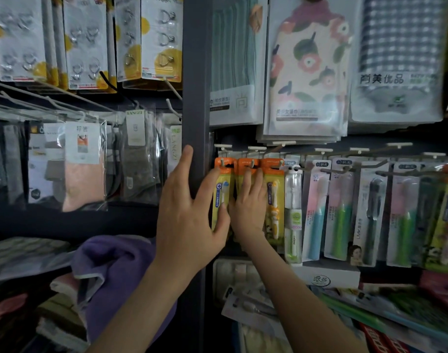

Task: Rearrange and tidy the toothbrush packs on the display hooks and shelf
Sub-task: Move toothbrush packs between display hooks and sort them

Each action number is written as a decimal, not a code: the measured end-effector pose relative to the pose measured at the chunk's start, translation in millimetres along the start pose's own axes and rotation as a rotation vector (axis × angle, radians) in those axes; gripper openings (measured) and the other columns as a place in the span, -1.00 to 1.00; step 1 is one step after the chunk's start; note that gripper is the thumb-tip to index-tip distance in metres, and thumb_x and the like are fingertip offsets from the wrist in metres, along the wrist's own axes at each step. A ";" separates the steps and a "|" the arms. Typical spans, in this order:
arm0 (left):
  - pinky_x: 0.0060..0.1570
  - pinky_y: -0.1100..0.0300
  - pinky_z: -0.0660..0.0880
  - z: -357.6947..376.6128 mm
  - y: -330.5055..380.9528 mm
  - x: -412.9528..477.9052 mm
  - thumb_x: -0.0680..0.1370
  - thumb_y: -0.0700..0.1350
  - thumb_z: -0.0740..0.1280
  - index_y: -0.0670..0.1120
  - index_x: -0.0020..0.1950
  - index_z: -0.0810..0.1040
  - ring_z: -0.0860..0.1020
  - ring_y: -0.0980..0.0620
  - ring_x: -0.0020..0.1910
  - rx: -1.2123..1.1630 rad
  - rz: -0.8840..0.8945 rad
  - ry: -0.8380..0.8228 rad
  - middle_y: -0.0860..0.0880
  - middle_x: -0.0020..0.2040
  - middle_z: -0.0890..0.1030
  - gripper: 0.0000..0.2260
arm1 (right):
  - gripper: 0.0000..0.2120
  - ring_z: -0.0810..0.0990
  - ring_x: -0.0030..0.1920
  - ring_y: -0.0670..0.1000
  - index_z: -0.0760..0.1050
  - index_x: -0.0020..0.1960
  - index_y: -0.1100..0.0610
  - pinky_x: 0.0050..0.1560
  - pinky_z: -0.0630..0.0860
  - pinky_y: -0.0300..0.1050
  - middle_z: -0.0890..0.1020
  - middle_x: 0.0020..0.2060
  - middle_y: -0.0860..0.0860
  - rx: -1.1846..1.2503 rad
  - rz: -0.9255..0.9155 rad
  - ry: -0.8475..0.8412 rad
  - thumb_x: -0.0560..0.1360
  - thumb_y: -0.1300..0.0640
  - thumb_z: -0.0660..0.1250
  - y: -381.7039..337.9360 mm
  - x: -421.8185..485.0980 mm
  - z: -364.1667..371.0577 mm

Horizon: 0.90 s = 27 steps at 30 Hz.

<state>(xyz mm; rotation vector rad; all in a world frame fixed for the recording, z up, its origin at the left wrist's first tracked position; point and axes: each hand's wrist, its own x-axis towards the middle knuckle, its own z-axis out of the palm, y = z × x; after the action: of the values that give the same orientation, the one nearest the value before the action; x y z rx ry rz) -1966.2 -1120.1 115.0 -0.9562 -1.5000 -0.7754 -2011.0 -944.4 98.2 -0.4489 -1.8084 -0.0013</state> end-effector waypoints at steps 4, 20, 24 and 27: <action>0.39 -0.01 0.22 0.2 0.3 -0.3 0.46 -0.09 0.30 -0.16 0.31 0.45 0.16 -0.17 0.47 -0.019 -0.003 0.003 -0.20 0.49 0.09 -0.58 | -0.15 0.23 0.40 0.25 0.11 0.45 0.24 0.38 0.22 0.09 0.24 0.39 0.28 -0.175 -0.159 0.063 0.31 0.11 0.49 6.5 -9.7 2.3; 0.35 -0.01 0.27 -2.6 1.6 -1.5 0.50 -0.06 0.26 -0.18 0.32 0.46 0.19 -0.17 0.44 -0.001 -0.020 -0.026 -0.19 0.51 0.06 -0.58 | -0.36 -0.06 0.50 0.10 0.16 0.47 0.17 0.44 -0.38 0.15 0.03 0.52 0.06 -0.597 -0.439 -0.028 0.49 -0.07 0.26 12.4 6.8 -12.7; 0.33 -0.05 0.31 -2.6 1.7 -1.9 0.48 -0.07 0.26 -0.18 0.32 0.47 0.22 -0.18 0.43 0.001 -0.029 -0.028 -0.19 0.51 0.07 -0.58 | -0.43 -0.10 0.52 0.10 0.28 0.44 0.13 0.41 -0.44 0.16 -0.09 0.51 0.11 -0.652 -0.396 -0.116 0.50 -0.06 0.23 11.7 7.8 -19.7; 0.34 -0.03 0.28 -2.7 1.9 -2.0 0.47 -0.08 0.27 -0.17 0.31 0.46 0.21 -0.18 0.43 0.009 -0.029 -0.030 -0.20 0.51 0.08 -0.58 | -0.56 -0.38 0.47 0.14 0.47 0.31 0.14 0.37 -0.50 0.19 -0.32 0.48 0.16 -0.666 -0.427 -0.157 0.53 -0.07 0.17 12.6 5.5 -22.4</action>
<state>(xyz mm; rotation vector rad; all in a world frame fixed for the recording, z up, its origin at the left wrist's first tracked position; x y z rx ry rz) -1963.2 -1121.9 113.3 -0.9447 -1.5451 -0.7776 -1987.6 -936.2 106.9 -0.5237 -2.0043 -0.9052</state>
